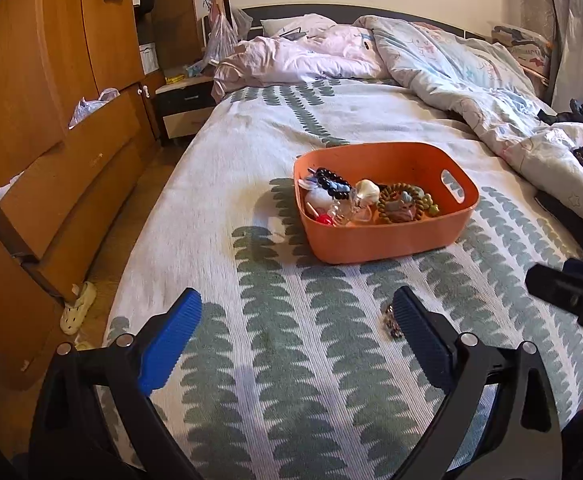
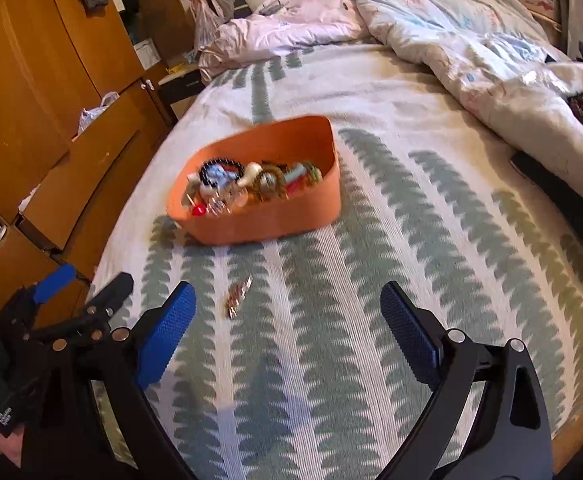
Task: Organize jewelry
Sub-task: 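Withdraw both open tools up and away from the basket, then reach both open tools back down into the orange basket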
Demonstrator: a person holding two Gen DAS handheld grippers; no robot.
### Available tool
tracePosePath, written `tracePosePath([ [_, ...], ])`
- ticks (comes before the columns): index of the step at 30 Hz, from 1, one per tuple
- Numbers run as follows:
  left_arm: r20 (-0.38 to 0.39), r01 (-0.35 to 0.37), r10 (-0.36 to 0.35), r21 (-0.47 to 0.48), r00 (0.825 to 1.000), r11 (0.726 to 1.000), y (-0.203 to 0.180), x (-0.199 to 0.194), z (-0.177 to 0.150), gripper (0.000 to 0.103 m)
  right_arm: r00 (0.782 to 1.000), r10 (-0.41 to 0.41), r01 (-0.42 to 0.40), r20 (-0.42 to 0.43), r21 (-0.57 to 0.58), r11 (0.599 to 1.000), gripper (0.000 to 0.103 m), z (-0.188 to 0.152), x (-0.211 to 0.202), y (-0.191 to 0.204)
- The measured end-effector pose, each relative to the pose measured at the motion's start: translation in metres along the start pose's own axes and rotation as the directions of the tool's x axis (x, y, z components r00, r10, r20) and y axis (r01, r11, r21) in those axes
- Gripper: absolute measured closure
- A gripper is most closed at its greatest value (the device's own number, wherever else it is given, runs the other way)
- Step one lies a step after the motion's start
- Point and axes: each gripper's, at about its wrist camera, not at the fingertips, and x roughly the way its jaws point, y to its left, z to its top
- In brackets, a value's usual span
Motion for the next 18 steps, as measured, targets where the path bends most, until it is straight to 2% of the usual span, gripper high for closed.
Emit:
tracePosePath([
  [7,0.025,0.05,-0.05,-0.016,0.998,0.999,0.011,0.004,0.021,0.008,1.0,0.022,-0.022,-0.003,-0.063,0.998,0.009,0.036,0.017,0.009],
  [13,0.026,0.073,-0.073,-0.005,0.997,0.997,0.012,0.015,0.049,0.008,0.998,0.03,-0.039,-0.06,-0.152,0.988,0.011,0.071,0.051,0.022],
  [15,0.027,0.058,-0.059,0.016,0.998,0.998,0.01,0.022,0.062,0.008,0.997,0.024,-0.038,-0.074,-0.195,0.98,0.019,0.082,0.063,0.029],
  [16,0.028,0.063,-0.063,0.022,0.998,0.998,0.011,0.025,0.066,0.008,0.995,0.028,-0.049,-0.1,-0.214,0.976,0.031,0.091,0.074,0.032],
  [18,0.019,0.116,-0.116,0.014,0.993,0.993,0.014,0.035,0.076,0.008,0.992,0.033,-0.06,-0.126,-0.219,0.974,0.035,0.1,0.088,0.032],
])
